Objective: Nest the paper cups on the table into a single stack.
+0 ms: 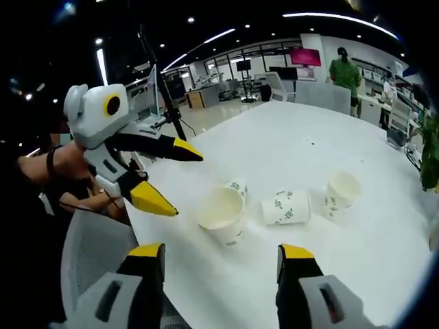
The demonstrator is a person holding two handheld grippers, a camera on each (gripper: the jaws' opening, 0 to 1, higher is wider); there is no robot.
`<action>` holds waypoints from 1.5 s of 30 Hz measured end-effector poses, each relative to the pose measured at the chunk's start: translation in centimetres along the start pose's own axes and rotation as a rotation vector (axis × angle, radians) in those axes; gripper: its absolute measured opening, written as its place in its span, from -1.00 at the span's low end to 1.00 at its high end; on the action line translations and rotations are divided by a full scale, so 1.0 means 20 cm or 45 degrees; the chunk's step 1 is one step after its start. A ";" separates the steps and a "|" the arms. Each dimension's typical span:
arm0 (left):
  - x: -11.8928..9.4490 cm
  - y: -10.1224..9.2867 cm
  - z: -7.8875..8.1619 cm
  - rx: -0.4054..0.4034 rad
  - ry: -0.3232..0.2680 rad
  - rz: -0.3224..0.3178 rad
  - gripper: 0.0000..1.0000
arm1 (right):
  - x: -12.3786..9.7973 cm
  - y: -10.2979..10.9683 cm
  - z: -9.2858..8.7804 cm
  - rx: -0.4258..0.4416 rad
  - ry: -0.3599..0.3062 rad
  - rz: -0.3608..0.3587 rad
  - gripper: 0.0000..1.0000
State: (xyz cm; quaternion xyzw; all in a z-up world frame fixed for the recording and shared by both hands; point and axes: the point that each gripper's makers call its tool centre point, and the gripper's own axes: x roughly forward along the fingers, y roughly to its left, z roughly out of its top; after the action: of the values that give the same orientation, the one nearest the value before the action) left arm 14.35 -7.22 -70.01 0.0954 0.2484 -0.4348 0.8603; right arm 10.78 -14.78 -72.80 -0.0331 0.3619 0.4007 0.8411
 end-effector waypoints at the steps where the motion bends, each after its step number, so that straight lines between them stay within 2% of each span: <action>1: -0.01 0.02 0.00 -0.014 -0.016 0.009 0.17 | 0.00 0.00 0.00 0.006 -0.002 0.000 0.33; 5: -0.07 0.04 0.00 -0.108 -0.101 0.038 0.20 | 0.00 -0.02 0.02 0.047 -0.014 -0.016 0.32; 15: -0.15 0.13 -0.06 -0.222 -0.190 0.090 0.27 | -0.01 -0.08 0.09 0.188 -0.092 -0.083 0.30; 18: -0.17 0.13 -0.10 -0.259 -0.199 0.096 0.28 | -0.02 -0.09 0.10 0.221 -0.106 -0.106 0.30; 19: -0.16 0.15 -0.13 -0.277 -0.200 0.094 0.28 | -0.02 -0.10 0.11 0.235 -0.111 -0.117 0.30; 21: -0.17 0.13 -0.15 -0.288 -0.196 0.090 0.29 | -0.02 -0.10 0.11 0.249 -0.114 -0.126 0.30; 25: -0.15 0.13 -0.25 -0.312 -0.179 0.083 0.32 | -0.01 -0.12 0.10 0.288 -0.114 -0.150 0.29; 28: -0.17 0.11 -0.28 -0.316 -0.177 0.080 0.35 | 0.00 -0.12 0.11 0.311 -0.119 -0.163 0.29; 32: -0.15 0.11 -0.30 -0.204 -0.151 0.084 0.37 | 0.01 -0.14 0.10 0.332 -0.128 -0.174 0.29; 34: -0.15 0.09 -0.30 -0.189 -0.150 0.077 0.38 | 0.02 -0.13 0.10 0.340 -0.131 -0.182 0.29; 39: -0.17 0.11 -0.31 -0.244 -0.169 0.068 0.40 | 0.02 -0.12 0.10 0.349 -0.134 -0.192 0.29; 45: -0.16 0.12 -0.37 -0.282 -0.164 0.070 0.40 | 0.02 -0.14 0.10 0.355 -0.128 -0.207 0.29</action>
State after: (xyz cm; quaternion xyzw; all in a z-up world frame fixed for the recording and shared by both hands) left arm 12.01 -0.68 -74.91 -0.0218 0.2364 -0.3862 0.8913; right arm 14.07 -15.71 -72.34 0.0748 0.3677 0.2785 0.8841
